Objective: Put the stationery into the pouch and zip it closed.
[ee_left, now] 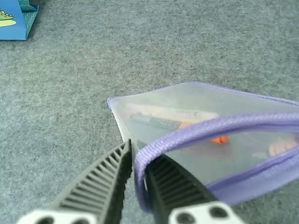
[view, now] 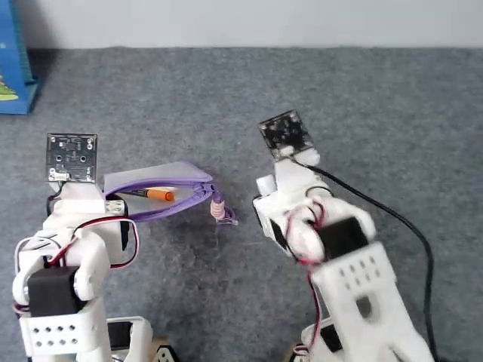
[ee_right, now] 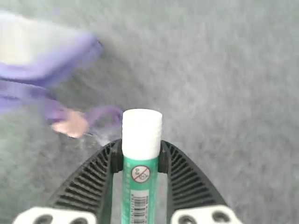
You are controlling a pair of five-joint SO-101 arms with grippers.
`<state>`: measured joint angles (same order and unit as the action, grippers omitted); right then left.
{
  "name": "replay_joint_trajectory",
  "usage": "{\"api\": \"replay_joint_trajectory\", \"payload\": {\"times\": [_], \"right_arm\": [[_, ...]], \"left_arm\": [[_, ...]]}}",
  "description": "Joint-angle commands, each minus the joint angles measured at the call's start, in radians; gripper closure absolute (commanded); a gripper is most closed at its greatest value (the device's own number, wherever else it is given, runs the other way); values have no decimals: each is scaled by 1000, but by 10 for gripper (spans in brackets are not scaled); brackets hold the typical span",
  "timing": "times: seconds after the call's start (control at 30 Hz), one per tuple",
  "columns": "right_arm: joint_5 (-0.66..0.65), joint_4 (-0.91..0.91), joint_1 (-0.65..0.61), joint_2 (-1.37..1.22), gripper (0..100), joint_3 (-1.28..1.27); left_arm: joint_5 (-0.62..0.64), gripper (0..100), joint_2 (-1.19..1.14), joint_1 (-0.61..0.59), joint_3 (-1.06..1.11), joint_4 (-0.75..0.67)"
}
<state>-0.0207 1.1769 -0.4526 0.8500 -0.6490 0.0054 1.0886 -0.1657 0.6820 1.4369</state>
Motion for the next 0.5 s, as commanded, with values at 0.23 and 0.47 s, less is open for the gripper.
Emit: {"api": "replay_joint_trajectory", "payload": {"times": [0.23, 0.47], "right_arm": [[127, -225, -199, 186, 991, 31], [222, -463, -265, 186, 991, 8]], "left_arm": [[8, 987, -5, 0, -4, -6], [8, 987, -5, 0, -4, -8]]}}
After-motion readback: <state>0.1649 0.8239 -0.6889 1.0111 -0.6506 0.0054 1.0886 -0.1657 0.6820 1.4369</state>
